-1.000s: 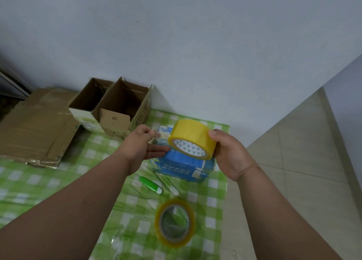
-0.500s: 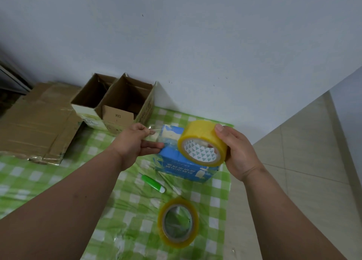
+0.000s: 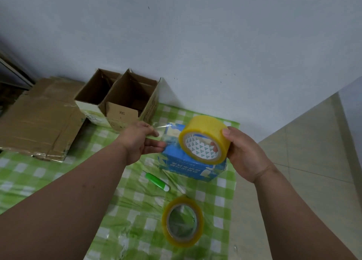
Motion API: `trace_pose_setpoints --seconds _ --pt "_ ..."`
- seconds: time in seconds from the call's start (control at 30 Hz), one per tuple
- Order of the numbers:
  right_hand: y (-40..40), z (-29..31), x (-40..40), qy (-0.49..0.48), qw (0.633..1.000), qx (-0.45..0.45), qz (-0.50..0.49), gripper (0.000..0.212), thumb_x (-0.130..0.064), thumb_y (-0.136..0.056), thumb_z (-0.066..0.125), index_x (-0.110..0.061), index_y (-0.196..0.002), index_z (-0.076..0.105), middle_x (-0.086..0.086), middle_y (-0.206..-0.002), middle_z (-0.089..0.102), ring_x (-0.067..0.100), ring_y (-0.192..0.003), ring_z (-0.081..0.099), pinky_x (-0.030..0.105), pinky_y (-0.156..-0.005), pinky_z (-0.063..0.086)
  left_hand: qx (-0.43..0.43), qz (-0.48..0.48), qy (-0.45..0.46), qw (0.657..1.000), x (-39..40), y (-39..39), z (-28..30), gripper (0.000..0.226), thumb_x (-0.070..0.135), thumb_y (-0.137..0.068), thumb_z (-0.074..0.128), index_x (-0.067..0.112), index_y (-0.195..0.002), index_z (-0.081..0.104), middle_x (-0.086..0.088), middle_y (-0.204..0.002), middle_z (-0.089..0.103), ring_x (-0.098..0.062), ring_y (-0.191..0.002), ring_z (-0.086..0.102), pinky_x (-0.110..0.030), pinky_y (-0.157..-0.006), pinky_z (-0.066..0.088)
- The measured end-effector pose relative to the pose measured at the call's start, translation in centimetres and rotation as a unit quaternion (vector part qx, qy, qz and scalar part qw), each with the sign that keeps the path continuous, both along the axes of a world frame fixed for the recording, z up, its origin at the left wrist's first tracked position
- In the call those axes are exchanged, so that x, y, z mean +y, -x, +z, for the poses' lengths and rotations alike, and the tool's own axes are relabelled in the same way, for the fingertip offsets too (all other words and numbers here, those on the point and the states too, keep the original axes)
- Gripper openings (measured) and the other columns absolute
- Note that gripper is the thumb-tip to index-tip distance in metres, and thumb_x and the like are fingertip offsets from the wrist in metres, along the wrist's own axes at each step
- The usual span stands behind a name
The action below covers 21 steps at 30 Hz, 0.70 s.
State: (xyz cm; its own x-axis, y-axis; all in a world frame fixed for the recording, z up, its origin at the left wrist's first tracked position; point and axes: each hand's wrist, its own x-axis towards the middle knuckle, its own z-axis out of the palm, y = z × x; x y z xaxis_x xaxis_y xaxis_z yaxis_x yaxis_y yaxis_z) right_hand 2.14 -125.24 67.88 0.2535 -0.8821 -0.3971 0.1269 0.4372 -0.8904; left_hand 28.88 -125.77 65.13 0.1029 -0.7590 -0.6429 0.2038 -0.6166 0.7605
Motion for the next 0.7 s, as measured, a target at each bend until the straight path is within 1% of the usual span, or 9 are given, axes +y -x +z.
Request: trace_pose_setpoints --seconds 0.1,0.17,0.2,0.27,0.37,0.43,0.53,0.6,0.7 --pt "0.0 -0.2 0.0 0.004 1.0 0.001 0.005 0.037 -0.039 -0.077 0.067 -0.007 -0.09 0.054 0.015 -0.087 0.052 0.027 -0.084 0.053 0.042 -0.078 0.042 -0.053 -0.022 -0.034 0.998 0.0 0.0 -0.6 0.014 0.01 -0.103 0.043 0.003 -0.094 0.05 -0.017 -0.085 0.054 -0.018 -0.045 0.061 -0.03 -0.045 0.054" --pt "0.1 -0.3 0.0 0.01 1.0 0.001 0.012 0.039 -0.043 -0.072 0.073 -0.01 -0.081 0.054 0.012 -0.08 0.053 0.025 -0.08 0.054 0.041 -0.077 0.042 -0.11 -0.053 -0.05 0.991 0.1 -0.1 -1.1 0.015 0.012 -0.102 0.045 0.005 -0.092 0.053 -0.012 -0.087 0.054 -0.014 -0.045 0.053 -0.026 -0.042 0.047" --pt "0.0 -0.3 0.1 0.011 1.0 0.002 0.013 0.043 -0.046 -0.07 0.074 -0.009 -0.082 0.055 0.012 -0.081 0.054 0.025 -0.081 0.054 0.042 -0.078 0.042 -0.125 -0.061 -0.054 0.989 0.2 -0.1 -1.3 0.015 0.012 -0.102 0.046 0.006 -0.091 0.054 -0.011 -0.087 0.054 -0.014 -0.046 0.049 -0.024 -0.041 0.044" --pt "0.1 -0.4 0.1 0.013 1.0 0.001 0.012 0.053 -0.049 -0.067 0.074 -0.004 -0.091 0.057 0.014 -0.086 0.054 0.027 -0.085 0.055 0.045 -0.082 0.042 -0.129 -0.063 -0.06 0.988 0.2 0.0 -1.7 0.015 0.011 -0.101 0.047 0.006 -0.089 0.056 -0.01 -0.086 0.055 -0.014 -0.047 0.043 -0.023 -0.041 0.039" --pt "0.0 -0.4 0.2 0.015 1.0 -0.004 0.01 0.07 -0.051 -0.067 0.075 0.009 -0.097 0.055 0.018 -0.093 0.055 0.03 -0.089 0.055 0.048 -0.086 0.042 -0.129 -0.062 -0.069 0.987 0.1 0.3 -2.1 0.017 0.014 -0.1 0.05 0.008 -0.086 0.057 -0.006 -0.08 0.056 -0.011 -0.045 0.042 -0.022 -0.042 0.037" --pt "0.1 -0.3 0.3 0.013 1.0 -0.003 0.01 0.082 -0.052 -0.066 0.075 0.016 -0.105 0.051 0.02 -0.096 0.056 0.031 -0.091 0.056 0.049 -0.088 0.042 -0.127 -0.067 -0.078 0.986 0.1 0.7 -2.4 0.016 0.018 -0.099 0.055 0.01 -0.086 0.06 -0.003 -0.075 0.058 -0.012 -0.049 0.043 -0.021 -0.044 0.036" --pt "0.3 -0.4 0.5 0.01 1.0 -0.001 0.008 0.083 -0.053 -0.065 0.075 0.015 -0.106 0.051 0.021 -0.097 0.058 0.032 -0.092 0.058 0.05 -0.089 0.044 -0.135 -0.059 -0.091 0.985 0.3 1.2 -2.7 0.014 0.024 -0.096 0.062 0.012 -0.088 0.061 -0.002 -0.073 0.056 -0.015 -0.06 0.043 -0.023 -0.048 0.037" --pt "0.2 -0.4 0.6 0.008 1.0 -0.001 0.009 0.083 -0.053 -0.066 0.075 0.015 -0.107 0.052 0.022 -0.099 0.059 0.032 -0.092 0.059 0.05 -0.09 0.045 -0.17 -0.055 -0.086 0.98 0.3 1.4 -2.7 0.014 0.026 -0.093 0.065 0.012 -0.091 0.061 -0.003 -0.076 0.054 -0.016 -0.064 0.042 -0.026 -0.053 0.038" --pt "-0.1 -0.2 0.5 0.008 1.0 0.005 0.007 0.085 -0.053 -0.065 0.074 0.016 -0.109 0.051 0.021 -0.098 0.058 0.032 -0.091 0.058 0.048 -0.087 0.045 -0.247 -0.075 -0.038 0.965 0.0 1.7 -2.4 0.016 0.021 -0.094 0.063 0.013 -0.081 0.059 -0.003 -0.07 0.056 -0.015 -0.058 0.043 -0.024 -0.049 0.037"
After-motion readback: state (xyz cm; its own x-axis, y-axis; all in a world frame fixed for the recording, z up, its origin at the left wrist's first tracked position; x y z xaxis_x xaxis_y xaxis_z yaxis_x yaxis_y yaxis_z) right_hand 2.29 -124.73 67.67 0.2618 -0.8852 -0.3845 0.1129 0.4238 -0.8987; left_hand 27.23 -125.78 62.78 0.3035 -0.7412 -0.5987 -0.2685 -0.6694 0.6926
